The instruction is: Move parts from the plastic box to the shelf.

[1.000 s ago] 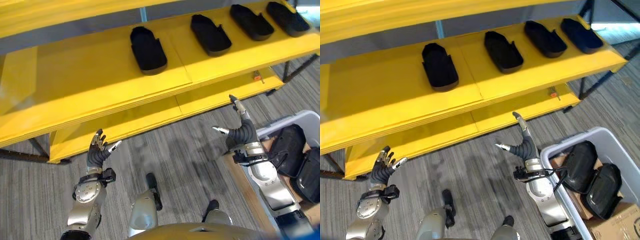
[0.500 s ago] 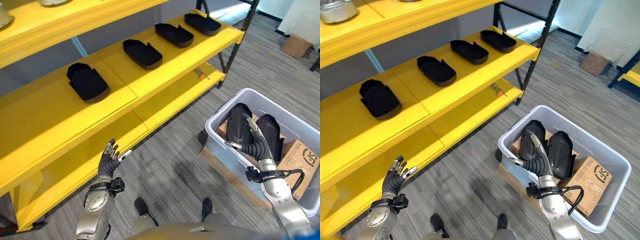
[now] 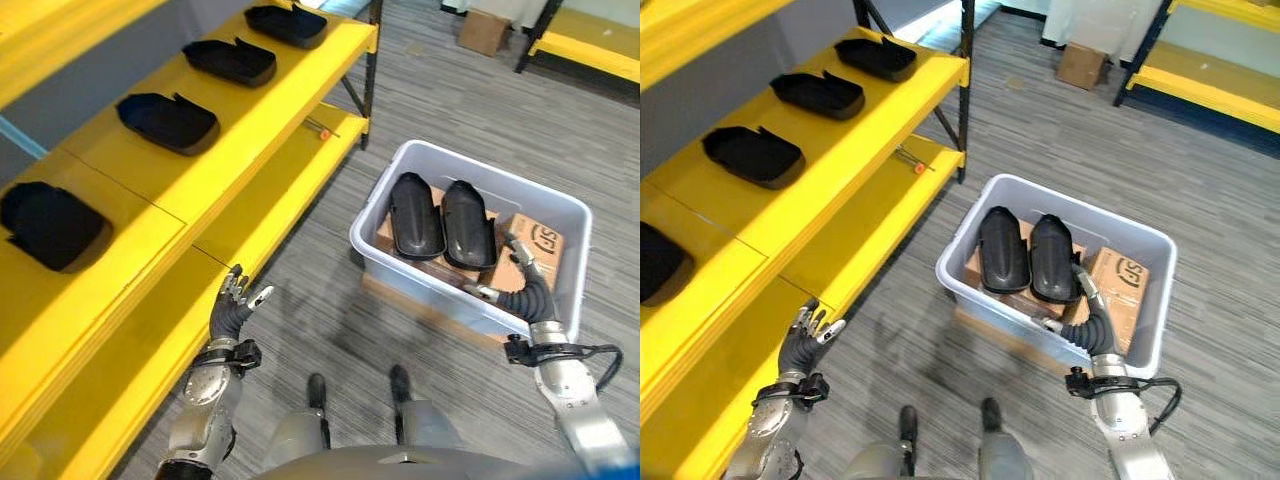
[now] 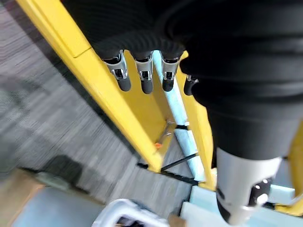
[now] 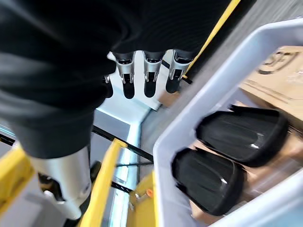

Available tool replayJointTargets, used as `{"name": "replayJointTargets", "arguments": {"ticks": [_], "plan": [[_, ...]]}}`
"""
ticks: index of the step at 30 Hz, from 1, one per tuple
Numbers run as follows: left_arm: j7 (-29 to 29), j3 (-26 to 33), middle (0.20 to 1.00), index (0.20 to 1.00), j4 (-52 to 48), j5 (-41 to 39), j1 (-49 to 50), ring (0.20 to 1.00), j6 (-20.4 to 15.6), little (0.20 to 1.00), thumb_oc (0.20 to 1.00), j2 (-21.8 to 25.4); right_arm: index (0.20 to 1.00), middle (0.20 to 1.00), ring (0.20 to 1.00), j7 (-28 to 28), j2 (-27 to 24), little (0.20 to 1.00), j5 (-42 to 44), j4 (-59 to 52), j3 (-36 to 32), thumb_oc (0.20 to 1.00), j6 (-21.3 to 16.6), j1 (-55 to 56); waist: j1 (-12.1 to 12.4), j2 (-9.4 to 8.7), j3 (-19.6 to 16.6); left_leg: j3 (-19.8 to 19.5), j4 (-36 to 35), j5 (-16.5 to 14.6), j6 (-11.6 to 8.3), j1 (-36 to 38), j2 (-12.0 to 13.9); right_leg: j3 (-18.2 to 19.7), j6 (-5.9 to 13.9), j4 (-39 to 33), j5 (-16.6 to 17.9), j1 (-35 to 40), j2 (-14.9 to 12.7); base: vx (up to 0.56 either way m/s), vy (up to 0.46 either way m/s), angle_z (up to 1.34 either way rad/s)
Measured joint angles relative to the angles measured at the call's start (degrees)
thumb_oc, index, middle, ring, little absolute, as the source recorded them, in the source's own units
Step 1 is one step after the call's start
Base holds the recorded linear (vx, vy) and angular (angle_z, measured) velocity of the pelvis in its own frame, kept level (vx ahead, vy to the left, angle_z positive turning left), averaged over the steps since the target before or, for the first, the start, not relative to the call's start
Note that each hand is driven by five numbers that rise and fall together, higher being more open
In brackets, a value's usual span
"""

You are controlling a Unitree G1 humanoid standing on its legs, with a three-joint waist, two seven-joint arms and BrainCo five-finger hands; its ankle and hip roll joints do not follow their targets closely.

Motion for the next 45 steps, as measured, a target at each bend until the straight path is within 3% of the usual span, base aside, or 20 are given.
{"name": "replayJointTargets", "arguments": {"ticks": [1, 2, 5, 6, 8, 10, 13, 18, 21, 22, 23, 24, 25, 27, 28, 32, 34, 36, 40, 45], "plan": [[0.0, 0.0, 1.0, 1.0, 0.0, 0.1, -0.1, 1.0, 0.0, 1.0, 1.0, 0.8, 1.0, 1.0, 1.0, 0.1, 0.7, 1.0, 0.0, 0.9, 0.3, 1.0, 0.1, -0.3, 0.9, -1.57, 0.2, -1.0, 4.5, -0.7, -0.19, -1.8, -1.6, 1.0, -3.29, -3.3, -0.6, 2.0, -0.7, 0.21, 0.124, -0.65], [0.1, 0.0, 1.0, 1.0, 1.0, 1.0, 0.1, 1.0, 0.1, 1.0, 1.0, -0.7, 1.0, 1.0, 1.0, 0.1, 0.5, 1.0, 0.0, 1.2, 0.2, 1.0, 0.1, -2.2, 1.8, -0.96, 0.3, -7.4, 9.5, -3.1, -0.24, -5.4, -3.0, 4.7, -3.84, -9.5, 0.9, 5.8, 0.2, 0.23, 0.173, -0.94], [0.1, -0.3, 1.0, 1.0, 1.0, 1.0, -0.2, 1.0, 0.1, 1.0, 1.0, -2.3, 1.0, 1.0, 1.0, 0.3, 0.7, 1.0, 0.0, 1.2, 0.8, 1.0, 0.1, -7.1, 2.4, 0.87, 1.2, -12.1, 1.4, -1.9, 2.54, -6.9, -6.2, 9.5, -2.12, -16.4, 5.7, 7.6, 0.2, 0.16, 0.146, -0.97], [-0.1, -0.7, 1.0, 1.0, 1.0, 1.0, -2.1, 1.0, 0.0, 1.0, 1.0, -3.6, 1.0, 1.0, 1.0, 0.3, 0.4, 1.0, 0.1, 0.6, 0.4, 1.0, 0.0, -7.2, 1.5, 3.11, 1.4, -11.8, -4.1, 1.8, 2.56, -7.1, -6.6, 11.1, -1.64, -20.3, 6.9, 10.7, 0.3, 0.33, 0.242, -0.74], [0.0, -0.9, 1.0, 1.0, 1.0, 1.0, -3.4, 1.0, -0.1, 1.0, 1.0, -4.0, 1.0, 1.0, 1.0, 0.3, 0.3, 1.0, 0.2, 0.4, 0.0, 1.0, 0.0, -6.0, 0.0, 4.21, 1.2, -10.8, -5.0, 2.9, 2.57, -7.0, -5.7, 11.7, -1.75, -21.5, 5.7, 12.6, 0.6, 0.21, 0.139, -0.67], [0.0, -1.0, 1.0, 1.0, -0.9, 1.0, -4.2, 1.0, -0.3, 1.0, 1.0, -2.1, 1.0, 1.0, 1.0, 1.2, 0.4, 1.0, 1.2, -0.3, 0.3, 1.0, 0.1, -2.3, -1.3, 3.25, -0.1, -3.7, -7.5, 6.3, 4.76, -5.2, -5.9, 16.2, 2.12, -18.2, 2.3, 10.9, -1.4, 0.28, 0.204, -1.17], [0.2, -1.7, 1.0, 1.0, -0.6, 0.9, -5.2, 1.0, -0.3, 1.0, 1.0, -1.7, 1.0, 1.0, 1.0, 1.4, 0.6, 1.0, 1.3, -0.3, 1.4, 1.0, 0.6, -2.9, -2.0, 2.78, -0.3, 0.9, -9.1, 6.8, 9.1, -2.7, -6.9, 18.1, 4.62, -16.2, 0.5, 10.4, -3.3, 0.16, 0.118, -0.62], [0.2, -2.4, 1.0, 1.0, -0.5, 0.9, -6.2, 1.0, 0.0, 1.0, 1.0, -1.1, 1.0, 1.0, 1.0, 2.5, 1.0, 1.0, 1.9, -1.1, 2.3, 1.0, 0.9, -4.6, -2.7, 2.07, -1.1, 2.5, -10.3, 5.0, 11.68, -0.2, -8.2, 17.0, 7.79, -13.7, -0.4, 10.2, -4.7, 0.18, 0.1, -0.28], [0.2, -2.7, 1.0, 1.0, -0.3, 0.9, -6.3, 1.0, 0.0, 1.0, 1.0, 2.1, 1.0, 1.0, 1.0, 2.6, 1.1, 1.0, 1.9, -1.1, 2.2, 1.0, 0.9, -5.4, -3.0, 2.25, -1.0, 1.9, -10.5, 4.7, 11.86, 1.0, -6.9, 15.7, 10.24, 1.7, -1.2, 3.4, -1.6, 0.08, 0.094, 0.0], [0.4, -2.6, 1.0, 1.0, -0.3, 1.0, -6.2, 1.0, 0.3, 1.0, 1.0, 3.3, 1.0, 1.0, 1.0, 2.8, 1.1, 1.0, 2.3, -1.1, 2.2, 1.0, 1.0, -5.2, -2.9, 2.59, -0.6, 2.7, -10.8, 4.0, 12.78, 2.6, -6.4, 10.4, 12.03, 10.6, -0.6, -1.0, -2.8, 0.23, 0.13, -0.27], [0.7, -2.5, 1.0, 1.0, -0.3, 1.0, -5.5, 1.0, 0.3, 1.0, 1.0, 3.3, 1.0, 1.0, 1.0, 3.0, 1.2, 1.0, 2.3, -1.1, 2.4, 1.0, 1.0, -5.1, -2.8, 3.19, -0.2, 3.6, -10.6, 3.0, 13.7, 4.1, -6.3, 8.7, 11.58, 12.5, -0.5, -2.5, -4.5, 0.23, 0.036, -0.5], [0.9, -2.4, 1.0, 1.0, -0.3, 1.0, -4.5, 1.0, 0.2, 1.0, 1.0, 2.5, 1.0, 1.0, 1.0, 3.0, 1.1, 1.0, 2.3, -1.2, 2.4, 1.0, 1.0, -5.5, -2.6, 4.09, 0.2, 5.3, -10.3, 1.4, 14.1, 4.5, -5.5, 2.1, 9.39, 10.4, -1.8, -4.3, -8.1, 0.14, -0.013, -0.87], [0.8, -2.1, 1.0, 1.0, -0.3, 1.0, -3.4, 1.0, 0.3, 1.0, 1.0, 2.0, 1.0, 1.0, 1.0, 3.0, 1.1, 1.0, 2.3, -1.5, 3.1, 1.0, 1.0, -5.8, -2.7, 5.51, 0.9, 6.3, -10.5, 1.2, 13.0, 5.1, -4.8, 0.0, 9.62, 2.9, -0.2, -6.4, -10.0, 0.26, -0.081, -0.71], [0.7, -1.5, 1.0, 1.0, -0.1, 1.0, -2.8, 1.0, 0.2, 1.0, 1.0, 1.5, 1.0, 1.0, 1.0, 3.0, 1.3, 1.0, 2.3, -1.5, 3.8, 1.0, 1.2, -3.3, -4.2, 4.64, 1.2, 6.3, -11.7, 0.7, 10.99, 6.9, -4.6, -2.0, 10.74, -8.3, 5.4, -8.1, -12.6, 0.24, -0.088, -0.31], [0.8, -0.1, 1.0, 1.0, 0.9, 1.0, -2.1, 1.0, 0.2, 1.0, 1.0, 0.4, 1.0, 1.0, 1.0, 3.4, 1.6, 1.0, 2.3, -1.5, 4.0, 1.0, 1.2, -2.6, -4.2, 4.12, 1.4, 6.9, -11.7, 0.0, 10.42, 7.7, -4.3, -7.2, 12.11, -20.6, 9.6, -6.9, -13.4, 0.14, -0.067, -0.15], [0.1, -0.7, 1.0, 1.0, 0.6, 1.6, -0.9, 1.0, 0.2, 1.0, 1.0, -0.9, 1.0, 1.0, 1.0, 3.7, 1.3, 1.0, 2.3, -1.8, 3.1, 1.0, 1.3, -1.3, -4.5, 1.85, 0.2, 4.9, -15.3, 0.5, 7.93, 11.8, -4.8, -7.8, 10.96, -20.9, 12.1, -2.6, -13.3, 0.14, -0.087, 0.25], [-0.1, -1.0, 1.0, 1.0, 0.0, 1.7, 0.1, 1.0, 0.3, 1.0, 1.0, -2.3, 1.0, 1.0, 1.0, 3.9, 0.9, 1.0, 2.3, -1.8, 2.2, 1.0, 1.3, -0.8, -4.2, 2.18, -0.6, 3.3, -15.6, 0.4, 4.78, 13.0, -2.8, -8.5, 6.93, -23.7, 21.3, -0.5, -11.0, 0.14, -0.098, 0.43], [-0.1, -0.9, 1.0, 1.0, -0.2, 1.7, 0.9, 1.0, 0.4, 1.0, 1.0, -2.9, 1.0, 1.0, 1.0, 4.2, 0.4, 1.0, 2.3, -1.8, 1.5, 1.0, 1.4, -2.1, -3.2, 3.53, -1.1, 3.4, -15.1, 0.0, 3.47, 12.7, 0.3, -9.4, 4.28, -25.7, 21.6, 0.4, -7.9, 0.17, -0.134, 0.03], [-0.5, -1.2, 1.0, 1.0, -0.3, 1.7, 0.0, 1.0, 0.9, 1.0, 1.0, -3.2, 1.0, 1.0, 1.0, 4.5, -0.2, 1.0, 2.4, -1.8, -0.1, 1.0, 1.4, -2.6, -4.0, 4.43, -1.4, 3.3, -14.3, 0.5, 2.26, 13.9, 3.0, -11.1, 2.42, -27.1, 20.3, 4.0, -5.3, 0.13, -0.099, 0.13], [-0.5, -1.6, 1.0, 1.0, -0.4, 1.7, -0.1, 1.0, 1.0, 1.0, 1.0, -3.4, 1.0, 1.0, 1.0, 4.8, -1.5, 1.0, 2.9, -2.0, -0.9, 1.0, 1.4, -1.7, -4.4, 6.54, -2.0, 2.3, -15.2, 0.4, 2.01, 14.2, 3.5, -12.2, 2.77, -27.7, 19.6, 4.8, -5.0, 0.06, -0.051, 0.13]]}}
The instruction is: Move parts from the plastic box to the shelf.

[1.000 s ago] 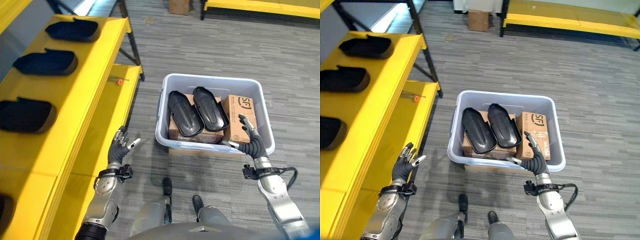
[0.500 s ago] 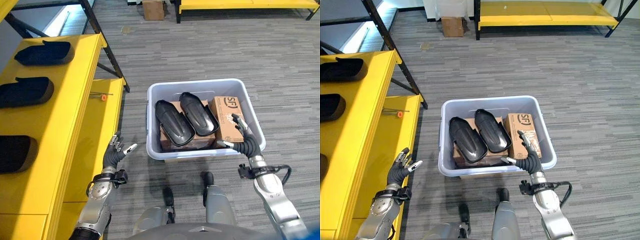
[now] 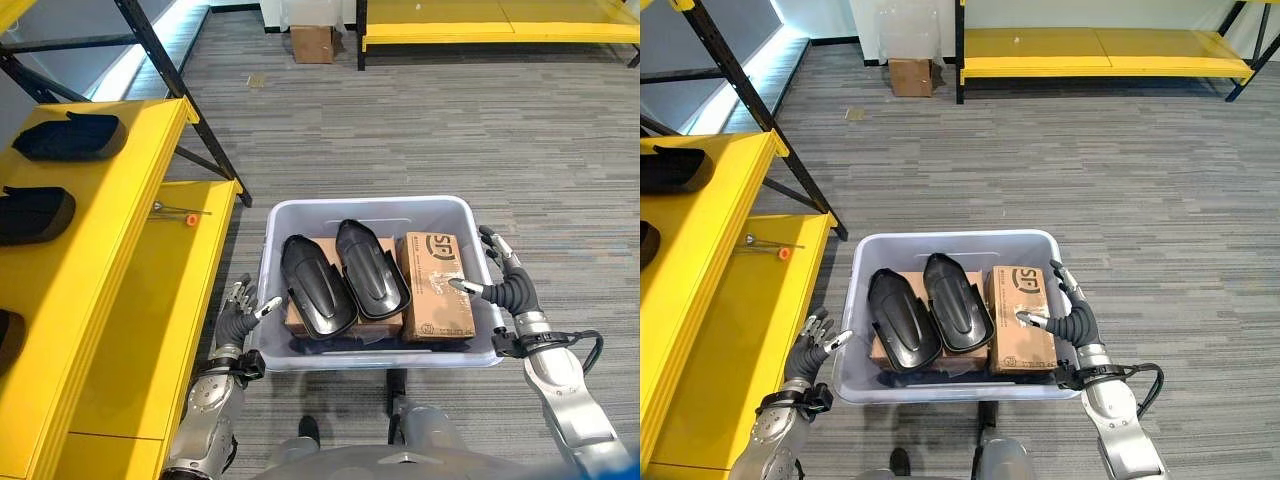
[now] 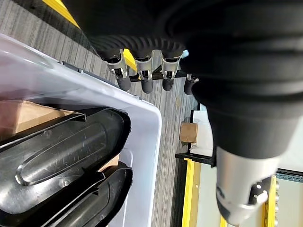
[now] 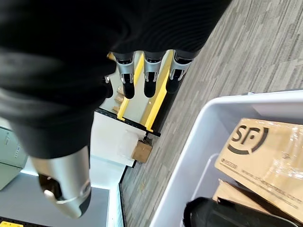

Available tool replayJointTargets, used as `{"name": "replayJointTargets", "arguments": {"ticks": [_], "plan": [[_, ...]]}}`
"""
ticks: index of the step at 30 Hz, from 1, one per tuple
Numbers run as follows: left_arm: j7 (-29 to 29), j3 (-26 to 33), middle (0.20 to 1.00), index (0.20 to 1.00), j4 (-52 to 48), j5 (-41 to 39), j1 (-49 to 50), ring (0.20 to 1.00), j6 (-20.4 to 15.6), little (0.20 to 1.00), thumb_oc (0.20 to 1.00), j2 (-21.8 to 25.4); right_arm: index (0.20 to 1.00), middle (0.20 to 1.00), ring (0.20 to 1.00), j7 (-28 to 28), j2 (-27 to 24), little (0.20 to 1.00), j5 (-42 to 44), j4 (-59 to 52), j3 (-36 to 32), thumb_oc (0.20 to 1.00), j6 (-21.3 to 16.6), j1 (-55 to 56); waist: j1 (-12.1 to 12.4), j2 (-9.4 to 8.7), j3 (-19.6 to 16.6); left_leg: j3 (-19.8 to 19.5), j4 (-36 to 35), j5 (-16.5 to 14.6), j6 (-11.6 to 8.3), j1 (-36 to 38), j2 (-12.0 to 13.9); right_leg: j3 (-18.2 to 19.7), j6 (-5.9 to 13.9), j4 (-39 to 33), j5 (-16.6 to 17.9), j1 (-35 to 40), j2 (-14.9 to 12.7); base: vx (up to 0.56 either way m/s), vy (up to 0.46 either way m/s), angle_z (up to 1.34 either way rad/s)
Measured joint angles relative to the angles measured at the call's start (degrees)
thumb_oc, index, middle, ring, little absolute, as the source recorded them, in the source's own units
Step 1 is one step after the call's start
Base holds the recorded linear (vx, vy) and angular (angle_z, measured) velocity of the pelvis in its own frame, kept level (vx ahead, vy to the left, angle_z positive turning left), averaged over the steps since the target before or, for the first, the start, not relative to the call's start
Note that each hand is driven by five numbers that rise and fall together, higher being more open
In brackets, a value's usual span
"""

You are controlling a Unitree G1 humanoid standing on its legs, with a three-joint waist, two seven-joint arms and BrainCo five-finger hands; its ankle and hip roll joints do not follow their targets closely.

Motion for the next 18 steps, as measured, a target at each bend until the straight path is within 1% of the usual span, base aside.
{"name": "replayJointTargets", "arguments": {"ticks": [2, 3, 4, 5, 6, 7, 8, 9, 10, 11, 12, 13, 14, 15, 16, 17, 18], "plan": [[0.0, 0.0, 1.0, 1.0, 0.0, 0.0, 0.0, 1.0, 0.0, 1.0, 1.0, -0.3, 1.0, 1.0, 1.0, 0.0, 0.0, 1.0, 0.0, 0.0, -0.1, 1.0, 0.2, 0.2, 0.0, 0.47, 0.1, -0.3, -0.2, -0.4, -0.55, -0.1, 0.1, -0.4, 0.19, 0.0, -0.2, 0.0, 0.0, 0.06, -0.072, 0.17], [0.0, 0.1, 1.0, 1.0, 0.0, 0.0, 0.2, 1.0, 0.0, 1.0, 1.0, -0.6, 1.0, 1.0, 1.0, 0.1, 0.0, 1.0, 0.1, 0.0, -0.1, 1.0, 0.3, 0.2, 0.2, 0.73, 0.1, -0.6, 0.0, -0.9, -1.28, -0.4, 0.6, -0.5, 0.21, 0.0, -0.2, 0.0, 0.1, 0.02, -0.046, 0.12], [0.0, 0.1, 1.0, 1.0, 0.0, 0.0, 0.3, 1.0, 0.0, 1.0, 1.0, -0.7, 1.0, 1.0, 1.0, 0.2, 0.0, 1.0, 0.2, 0.0, -0.1, 1.0, 0.3, 0.3, 0.3, 0.73, 0.0, -0.7, 0.2, -1.1, -1.52, -0.6, 0.6, -0.5, 0.21, 0.0, -0.2, -0.1, 0.1, -0.05, -0.073, 0.15], [0.0, 0.1, 1.0, 1.0, 0.0, 0.0, 0.5, 1.0, 0.0, 1.0, 1.0, -0.8, 1.0, 1.0, 1.0, 0.4, 0.0, 1.0, 0.5, 0.0, -0.1, 1.0, 0.3, 0.5, 0.5, 0.42, 0.2, -0.9, 1.0, -1.4, -1.34, -1.1, 0.3, -0.5, 0.28, 0.4, -0.2, -0.2, -0.4, -0.1, -0.092, 0.13], [0.0, 0.1, 1.0, 1.0, 0.1, -0.1, 0.8, 1.0, 0.0, 1.0, 1.0, -0.7, 1.0, 1.0, 1.0, 0.3, 0.0, 1.0, 0.6, 0.1, 0.0, 1.0, 0.3, 0.4, 0.7, 0.34, 0.2, -1.4, 3.0, -1.8, -1.54, -2.1, 0.1, -0.5, 0.14, 1.0, -0.6, -0.7, -0.5, -0.13, -0.032, 0.26], [0.1, 0.4, 1.0, 1.0, 0.1, -0.2, -0.1, 1.0, 0.0, 1.0, 1.0, -0.3, 1.0, 1.0, 1.0, 0.2, 0.1, 1.0, 1.1, 0.1, 0.2, 1.0, 0.3, 0.1, 0.6, -1.68, 1.4, -3.1, 12.1, -2.6, -1.91, -7.6, -1.7, 0.3, -0.03, 2.2, -1.3, -2.1, -2.0, -0.07, 0.018, 0.45], [0.1, 0.0, 1.0, 1.0, 0.6, -0.8, -2.7, 1.0, 0.0, 1.0, 1.0, 0.1, 1.0, 1.0, 1.0, 0.1, -0.5, 1.0, 1.2, 0.3, 0.2, 1.0, 0.4, -0.3, 1.4, -4.55, 3.2, -5.5, 24.6, -3.4, -2.57, -15.5, -2.5, 1.4, -1.05, 1.5, -0.5, -1.9, -4.6, 0.09, 0.191, 0.46], [0.1, 0.0, 1.0, 1.0, 0.7, -0.9, -3.3, 1.0, 0.0, 1.0, 1.0, 0.1, 1.0, 1.0, 1.0, 0.1, -0.4, 1.0, 1.2, 0.3, 0.2, 1.0, 0.4, -0.5, 1.4, -4.69, 3.3, -4.9, 25.6, -3.7, -2.47, -16.6, -1.3, 0.8, -1.42, 1.5, -0.5, -2.0, -4.3, 0.15, 0.229, 0.21], [0.1, -0.1, 1.0, 1.0, 0.8, -0.9, -3.1, 1.0, 0.0, 1.0, 1.0, 0.2, 1.0, 1.0, 1.0, 0.0, -0.1, 1.0, 1.2, 0.1, 0.1, 1.0, 0.3, -1.2, 1.4, -5.02, 3.6, -4.5, 22.0, -3.9, -2.11, -16.7, 2.3, 0.8, -1.93, 2.4, -0.9, -2.3, -4.7, 0.22, 0.387, 0.24], [0.0, -1.2, 1.0, 1.0, 3.4, -0.8, -4.6, 1.0, 0.2, 1.0, 1.0, 0.6, 1.0, 1.0, 1.0, -0.5, 1.8, 1.0, 1.3, 1.0, -1.5, 1.0, -0.1, -1.3, 0.7, -4.58, 3.5, -3.6, 17.9, -3.2, -4.08, -17.9, 6.5, -0.3, -1.58, 2.5, -1.3, -2.0, -4.5, 0.15, 0.346, 0.23], [0.2, -1.1, 1.0, 1.0, 4.3, -0.8, -5.3, 1.0, 0.3, 1.0, 1.0, 0.4, 1.0, 1.0, 1.0, -1.5, 2.1, 1.0, 1.8, 1.2, -1.9, 1.0, 0.1, -1.3, 0.7, -5.06, 3.4, -1.8, 12.6, -2.4, -5.03, -17.7, 9.2, -0.1, -1.1, 2.4, -1.6, -2.7, -4.7, 0.11, 0.269, 0.07], [0.2, -1.0, 1.0, 1.0, 4.4, -0.8, -6.1, 1.0, 0.3, 1.0, 1.0, 0.4, 1.0, 1.0, 1.0, -1.4, 1.9, 1.0, 2.1, 1.3, -1.8, 1.0, 0.2, -1.7, 1.1, -5.63, 3.6, -2.2, 11.5, -2.2, -5.38, -17.3, 10.0, 0.8, -0.64, 2.8, -1.3, -3.8, -5.2, 0.05, 0.202, -0.61], [0.2, -0.9, 1.0, 1.0, 4.7, -0.8, -5.9, 1.0, 0.3, 1.0, 1.0, 0.4, 1.0, 1.0, 1.0, -1.2, 1.9, 1.0, 2.2, 1.3, -1.7, 1.0, 0.4, -2.5, 1.4, -5.91, 4.0, -2.1, 12.5, -2.2, -5.29, -16.3, 9.7, 3.1, 0.8, 2.6, -1.1, -4.2, -6.3, 0.03, 0.199, -0.71], [0.1, -1.0, 1.0, 1.0, 4.9, -0.8, -5.3, 1.0, 0.5, 1.0, 1.0, 0.0, 1.0, 1.0, 1.0, -1.2, 1.5, 1.0, 2.2, 1.1, -1.8, 1.0, 0.3, -2.5, 0.9, -4.54, 3.8, -1.7, 12.8, -2.5, -4.66, -16.3, 9.3, 3.2, 2.81, 1.8, -2.0, -3.9, -6.4, 0.05, 0.273, -0.66], [0.0, -1.2, 1.0, 1.0, 4.0, -0.8, -4.0, 1.0, 0.4, 1.0, 1.0, -2.4, 1.0, 1.0, 1.0, -1.4, -1.7, 1.0, 2.2, 0.4, -2.4, 1.0, 0.2, -1.7, 0.4, 1.65, 3.3, -2.6, 9.0, -4.3, -1.52, -15.0, 12.0, 2.9, 4.11, 5.6, -3.6, -5.3, -3.4, 0.06, 0.331, -0.27], [0.0, -1.1, 1.0, 1.0, 3.5, -0.9, -4.6, 1.0, 0.1, 1.0, 1.0, -0.6, 1.0, 1.0, 1.0, -1.3, 0.7, 1.0, 2.6, 1.8, -2.3, 1.0, 0.5, -0.7, 0.6, -0.42, 3.9, -1.6, 9.8, 0.6, -5.67, -14.7, 10.8, 4.6, 3.59, 15.6, -5.4, -7.2, -5.1, 0.05, 0.293, -0.17], [0.0, -0.8, 1.0, 1.0, 3.3, -0.8, -4.6, 1.0, 0.1, 1.0, 1.0, 1.2, 1.0, 1.0, 1.0, -1.1, 3.2, 1.0, 3.4, 2.8, -1.3, 1.0, 1.4, 0.0, 0.6, -3.08, 3.0, -0.6, 8.5, 0.2, -5.33, -13.7, 7.8, 5.3, 3.73, 14.4, -6.5, -8.4, -7.7, 0.03, 0.26, -0.17]]}}
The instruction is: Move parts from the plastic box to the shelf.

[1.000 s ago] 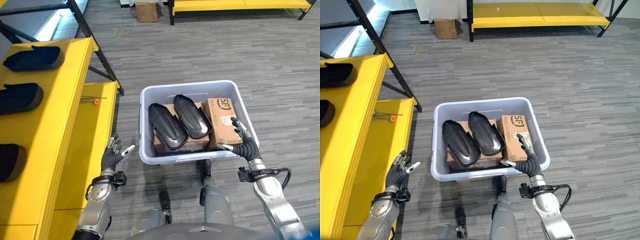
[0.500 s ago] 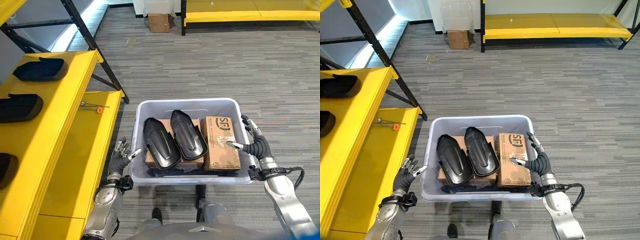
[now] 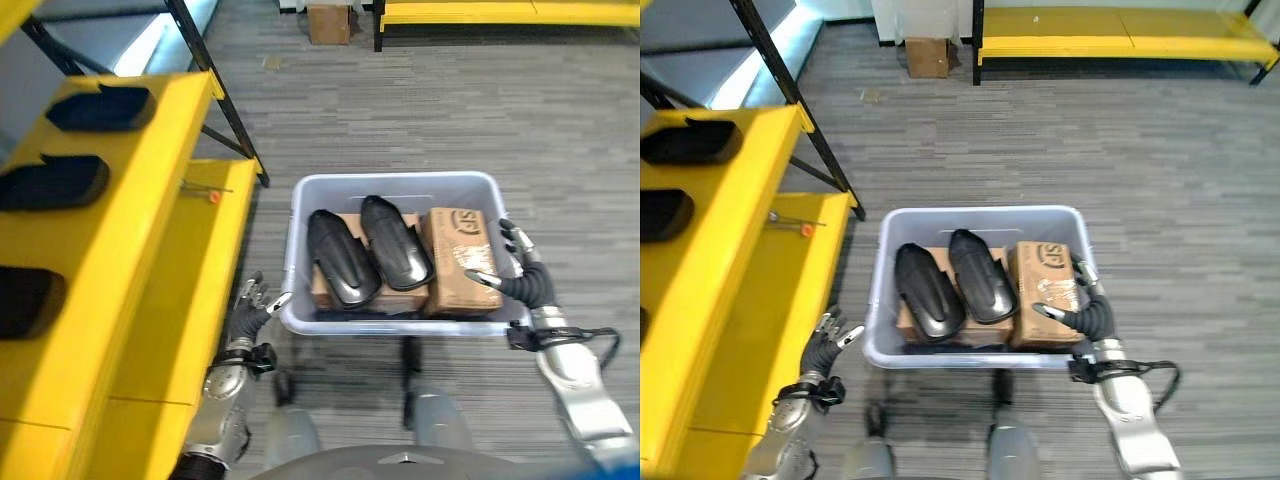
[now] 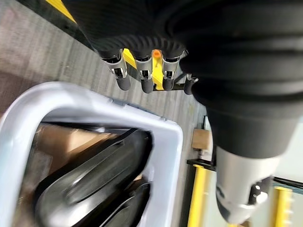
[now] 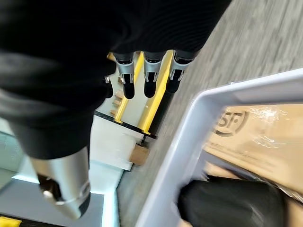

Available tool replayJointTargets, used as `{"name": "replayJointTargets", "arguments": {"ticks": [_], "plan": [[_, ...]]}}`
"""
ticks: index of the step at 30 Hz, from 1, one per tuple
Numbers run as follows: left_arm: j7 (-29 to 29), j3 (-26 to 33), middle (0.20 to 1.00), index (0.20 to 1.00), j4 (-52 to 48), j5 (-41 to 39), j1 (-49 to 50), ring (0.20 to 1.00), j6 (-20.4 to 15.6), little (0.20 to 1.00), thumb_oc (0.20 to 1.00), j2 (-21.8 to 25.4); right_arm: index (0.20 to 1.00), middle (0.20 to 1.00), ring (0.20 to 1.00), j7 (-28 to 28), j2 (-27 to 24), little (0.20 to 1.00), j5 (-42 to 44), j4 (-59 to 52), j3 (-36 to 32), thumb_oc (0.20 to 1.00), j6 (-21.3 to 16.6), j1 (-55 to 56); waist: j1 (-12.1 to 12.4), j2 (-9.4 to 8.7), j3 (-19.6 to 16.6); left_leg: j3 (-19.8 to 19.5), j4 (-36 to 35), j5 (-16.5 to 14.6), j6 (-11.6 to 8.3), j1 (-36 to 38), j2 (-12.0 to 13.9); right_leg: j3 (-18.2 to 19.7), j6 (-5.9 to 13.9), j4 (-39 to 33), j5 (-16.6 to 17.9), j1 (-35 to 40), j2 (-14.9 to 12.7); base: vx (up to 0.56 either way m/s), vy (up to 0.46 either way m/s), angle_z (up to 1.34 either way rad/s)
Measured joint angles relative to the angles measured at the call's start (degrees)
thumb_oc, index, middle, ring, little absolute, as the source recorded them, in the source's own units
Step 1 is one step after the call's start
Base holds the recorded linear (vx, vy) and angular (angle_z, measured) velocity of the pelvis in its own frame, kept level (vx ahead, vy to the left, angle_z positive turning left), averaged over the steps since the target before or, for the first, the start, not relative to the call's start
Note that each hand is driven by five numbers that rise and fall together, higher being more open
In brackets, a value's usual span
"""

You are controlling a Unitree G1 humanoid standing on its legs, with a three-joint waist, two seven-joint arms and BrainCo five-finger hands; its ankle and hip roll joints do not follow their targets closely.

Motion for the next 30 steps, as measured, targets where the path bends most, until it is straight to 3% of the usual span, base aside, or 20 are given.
{"name": "replayJointTargets", "arguments": {"ticks": [1, 2, 3, 5, 8, 15, 30], "plan": [[0.0, 0.0, 1.0, 1.0, -0.9, 0.0, 0.8, 1.0, 0.0, 1.0, 1.0, 0.9, 1.0, 1.0, 1.0, 0.2, 0.3, 1.0, 0.6, -0.5, 1.1, 1.0, 0.1, 0.1, 0.4, -0.5, -0.5, 1.0, -0.7, 0.4, 0.71, -0.1, -1.3, 0.6, 0.9, -3.6, -0.1, 0.8, -1.0, 0.0, 0.15, -0.31], [0.0, 0.1, 1.0, 1.0, -1.0, 0.0, 1.1, 1.0, 0.0, 1.0, 1.0, 1.2, 1.0, 1.0, 1.0, 0.3, 0.2, 1.0, 0.6, -0.9, 1.2, 1.0, 0.0, -0.1, 1.1, -0.07, -0.5, 1.3, -1.0, 1.0, 1.7, -0.5, -1.0, 1.0, 1.49, -4.9, 0.3, 1.2, -1.2, 0.0, 0.115, -0.41], [0.1, 0.0, 1.0, 1.0, -1.1, 0.0, 1.4, 1.0, 0.1, 1.0, 1.0, 1.6, 1.0, 1.0, 1.0, 0.3, 0.9, 1.0, 1.5, -0.5, 1.4, 1.0, 0.0, -0.8, 1.0, 0.27, -0.4, 2.9, -0.9, 2.9, 1.77, -1.0, -1.7, 1.0, 1.75, -2.3, 0.7, 0.7, -2.1, 0.01, 0.072, -0.14], [0.1, 0.3, 1.0, 1.0, -1.3, 0.0, 1.9, 1.0, 0.1, 1.0, 1.0, 2.7, 1.0, 1.0, 1.0, 0.3, 1.2, 1.0, 1.7, -0.4, 2.3, 1.0, 0.2, -0.7, 1.1, -1.51, -1.6, 3.5, -1.8, 3.6, 2.27, -0.6, -4.1, 1.1, 2.8, -3.5, 1.2, 1.9, -3.7, 0.0, 0.047, 0.04], [0.1, 0.2, 1.0, 1.0, -1.6, 0.0, 1.6, 1.0, 0.1, 1.0, 1.0, 2.9, 1.0, 1.0, 1.0, 0.3, 1.3, 1.0, 2.6, -0.4, 2.6, 1.0, 0.2, -1.4, 1.0, -2.09, -1.9, 3.7, -2.0, 4.2, 2.85, -0.7, -5.5, 1.1, 3.43, -8.7, 3.9, 4.7, -4.6, -0.02, 0.02, 0.09], [0.5, -1.0, 1.0, 1.0, -3.2, 0.0, -1.7, 1.0, 0.1, 1.0, 1.0, 3.1, 1.0, 1.0, 1.0, -0.2, 0.7, 1.0, 3.8, 0.1, 4.9, 1.0, 0.2, -6.4, 0.6, -2.92, -2.1, 5.7, -4.0, 4.9, 1.84, -0.9, -4.8, 1.4, 3.74, -13.9, 7.1, 4.7, -3.0, -0.04, -0.035, -0.13], [3.1, -3.6, 1.0, 1.0, -4.5, -1.4, -7.5, 1.0, -1.1, 1.0, 1.0, 2.2, 1.0, 1.0, 1.0, -8.1, -1.5, 1.0, 1.4, 8.4, 10.6, 1.0, 1.3, -29.2, 1.2, 1.07, 6.3, 6.5, -5.8, 7.3, 1.21, -7.9, -3.9, 2.1, 3.28, -14.3, 8.8, -3.7, -1.9, -0.04, -0.048, -0.04]]}}
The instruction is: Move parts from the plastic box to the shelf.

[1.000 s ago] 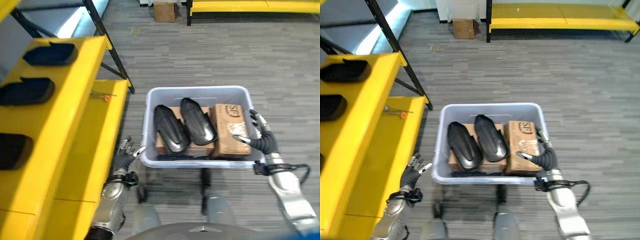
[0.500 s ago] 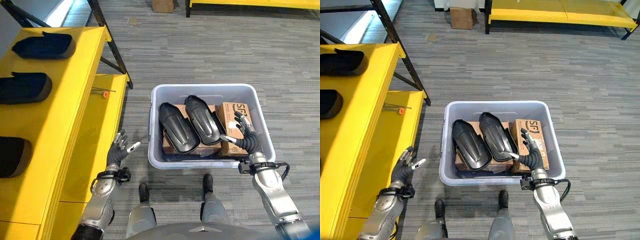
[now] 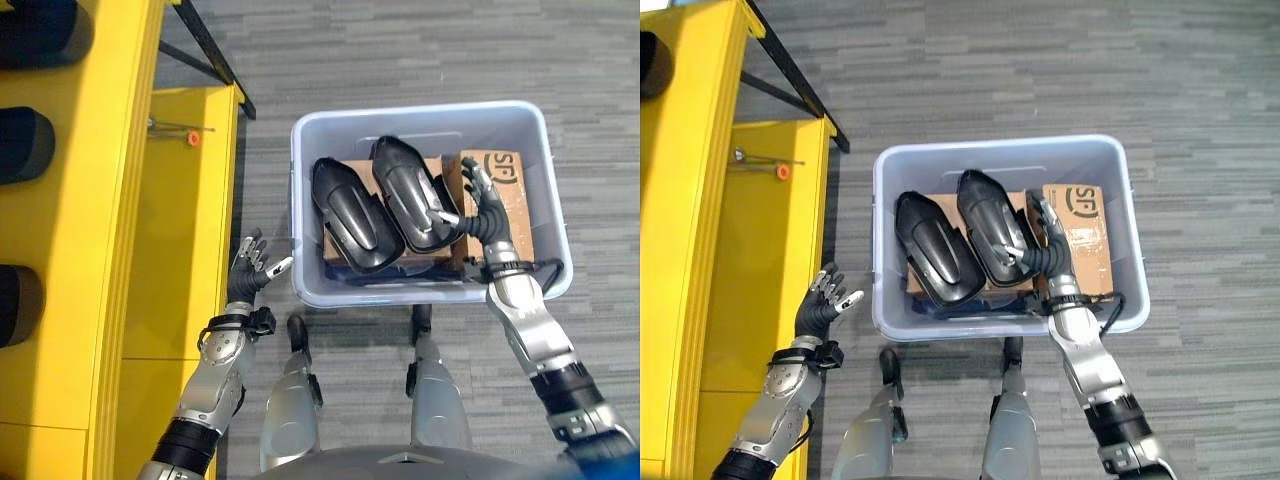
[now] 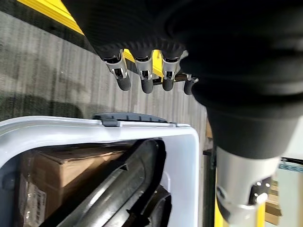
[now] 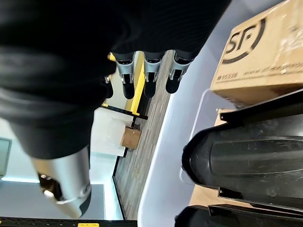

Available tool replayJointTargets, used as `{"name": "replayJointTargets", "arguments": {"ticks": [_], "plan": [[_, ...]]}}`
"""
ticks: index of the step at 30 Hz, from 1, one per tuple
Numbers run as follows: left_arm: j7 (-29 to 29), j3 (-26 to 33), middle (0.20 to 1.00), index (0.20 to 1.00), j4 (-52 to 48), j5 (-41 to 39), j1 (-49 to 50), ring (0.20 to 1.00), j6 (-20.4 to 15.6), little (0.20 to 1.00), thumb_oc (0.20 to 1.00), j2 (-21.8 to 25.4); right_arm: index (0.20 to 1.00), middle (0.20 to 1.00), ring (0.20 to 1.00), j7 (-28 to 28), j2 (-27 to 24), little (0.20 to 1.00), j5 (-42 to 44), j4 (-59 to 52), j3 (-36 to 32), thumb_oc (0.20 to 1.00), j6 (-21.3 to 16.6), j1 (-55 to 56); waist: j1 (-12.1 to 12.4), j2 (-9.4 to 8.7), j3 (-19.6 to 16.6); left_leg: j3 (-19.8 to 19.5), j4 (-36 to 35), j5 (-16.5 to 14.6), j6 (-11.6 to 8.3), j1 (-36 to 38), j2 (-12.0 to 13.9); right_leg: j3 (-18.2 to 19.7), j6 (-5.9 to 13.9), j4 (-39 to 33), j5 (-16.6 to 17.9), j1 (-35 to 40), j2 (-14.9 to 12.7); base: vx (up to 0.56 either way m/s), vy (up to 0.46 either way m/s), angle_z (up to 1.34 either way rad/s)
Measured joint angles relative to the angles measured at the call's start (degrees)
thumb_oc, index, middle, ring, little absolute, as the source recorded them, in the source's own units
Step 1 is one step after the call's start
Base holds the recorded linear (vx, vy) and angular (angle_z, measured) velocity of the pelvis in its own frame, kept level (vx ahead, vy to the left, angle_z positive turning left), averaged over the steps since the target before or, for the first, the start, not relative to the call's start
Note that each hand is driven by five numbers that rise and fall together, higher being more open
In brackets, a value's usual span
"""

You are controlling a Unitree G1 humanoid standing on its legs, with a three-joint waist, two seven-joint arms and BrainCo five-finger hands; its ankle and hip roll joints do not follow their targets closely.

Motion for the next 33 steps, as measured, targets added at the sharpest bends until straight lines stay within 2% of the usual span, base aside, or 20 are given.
{"name": "replayJointTargets", "arguments": {"ticks": [10, 20, 25, 33], "plan": [[0.3, -1.8, 1.0, 1.0, 0.0, -0.4, -3.6, 1.0, -0.3, 1.0, 1.0, -0.2, 1.0, 1.0, 1.0, -2.5, -0.1, 1.0, -2.3, 7.2, 2.0, 1.0, 1.5, -7.2, 1.8, 1.79, 3.2, -0.2, 0.0, 0.1, 0.04, -2.0, 0.0, -0.3, -0.01, 0.0, 0.0, -1.7, 0.0, 0.0, -0.016, 0.01], [1.2, -1.9, 1.0, 1.0, 0.0, -1.7, -4.0, 1.0, -1.7, 1.0, 1.0, 0.0, 1.0, 1.0, 1.0, -6.1, -3.1, 1.0, -4.4, 14.2, 1.8, 1.0, 2.4, -14.9, 2.5, 1.93, 4.1, -0.8, -0.1, 0.5, 0.13, -4.6, 0.0, -0.5, -0.07, 0.1, 0.0, -4.2, 0.0, 0.0, -0.003, 0.01], [1.3, -2.0, 1.0, 1.0, 0.0, -2.6, -4.2, 1.0, -2.2, 1.0, 1.0, 0.1, 1.0, 1.0, 1.0, -7.2, -6.7, 1.0, -4.5, 15.5, 1.7, 1.0, 2.7, -18.4, 3.1, 2.36, 4.6, -1.3, -1.2, 1.3, 0.12, -5.1, -0.1, -0.8, -0.13, 0.2, 0.1, -5.0, 0.0, 0.0, 0.001, 0.03], [1.3, -2.1, 1.0, 1.0, 0.0, -3.0, -4.3, 1.0, -2.5, 1.0, 1.0, 0.6, 1.0, 1.0, 1.0, -8.6, -6.8, 1.0, -5.6, 17.3, 1.8, 1.0, 2.7, -22.1, 3.2, 2.47, 4.7, -1.2, -2.0, 1.7, 0.13, -5.3, -0.2, -0.8, -0.13, 0.2, 0.1, -5.6, 0.0, 0.0, 0.0, 0.0]]}}
